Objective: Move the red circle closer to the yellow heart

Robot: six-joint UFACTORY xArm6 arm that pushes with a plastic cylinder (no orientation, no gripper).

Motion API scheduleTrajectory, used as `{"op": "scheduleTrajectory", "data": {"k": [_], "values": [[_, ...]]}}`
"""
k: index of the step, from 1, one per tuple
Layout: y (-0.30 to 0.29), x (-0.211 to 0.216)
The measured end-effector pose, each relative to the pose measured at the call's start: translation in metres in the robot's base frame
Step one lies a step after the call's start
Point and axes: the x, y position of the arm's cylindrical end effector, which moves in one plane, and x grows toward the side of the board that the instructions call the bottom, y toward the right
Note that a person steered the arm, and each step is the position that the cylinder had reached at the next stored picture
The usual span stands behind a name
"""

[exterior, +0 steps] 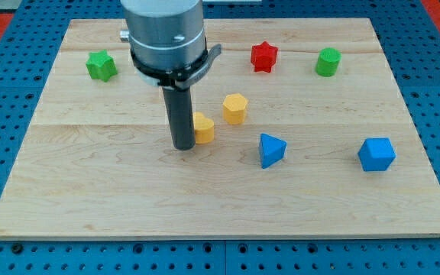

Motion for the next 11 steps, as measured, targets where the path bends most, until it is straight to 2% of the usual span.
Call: {"op": "scheduleTrajectory", "data": {"k": [1, 2, 3, 4, 5, 6, 8, 9, 11], "values": [[0.009, -0.006], [0.047, -0.014], [0.042, -0.021], [-0.008, -0.021], [-0.034, -0.073], [-0.068, -0.091], [-0.077, -0.156], [-0.042, -0.159], [-0.014, -0.154]]}}
